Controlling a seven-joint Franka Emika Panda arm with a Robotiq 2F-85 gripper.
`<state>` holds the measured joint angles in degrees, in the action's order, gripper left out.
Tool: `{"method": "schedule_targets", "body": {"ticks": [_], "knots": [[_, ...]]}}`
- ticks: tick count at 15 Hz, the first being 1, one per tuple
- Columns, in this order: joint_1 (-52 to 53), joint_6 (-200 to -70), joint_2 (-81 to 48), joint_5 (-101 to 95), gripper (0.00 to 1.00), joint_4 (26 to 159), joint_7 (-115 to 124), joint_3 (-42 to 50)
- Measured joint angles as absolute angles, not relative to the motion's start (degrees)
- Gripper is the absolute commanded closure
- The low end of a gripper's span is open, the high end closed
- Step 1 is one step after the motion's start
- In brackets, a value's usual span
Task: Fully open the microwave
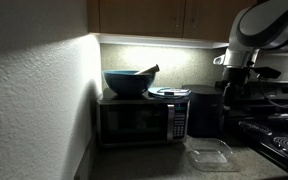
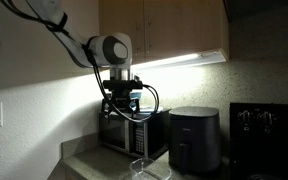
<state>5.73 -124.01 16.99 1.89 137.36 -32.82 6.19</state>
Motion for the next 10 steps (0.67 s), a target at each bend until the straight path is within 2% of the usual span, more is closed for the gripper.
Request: {"method": "schedule_targets", "body": {"ticks": [7,10], "knots": [[12.4,-140.3,12.7,17.4,0.0,143.5,-34.9,3.8],[13.0,-141.1,11.9,18.7,0.0,143.5,-35.2,3.6]]}}
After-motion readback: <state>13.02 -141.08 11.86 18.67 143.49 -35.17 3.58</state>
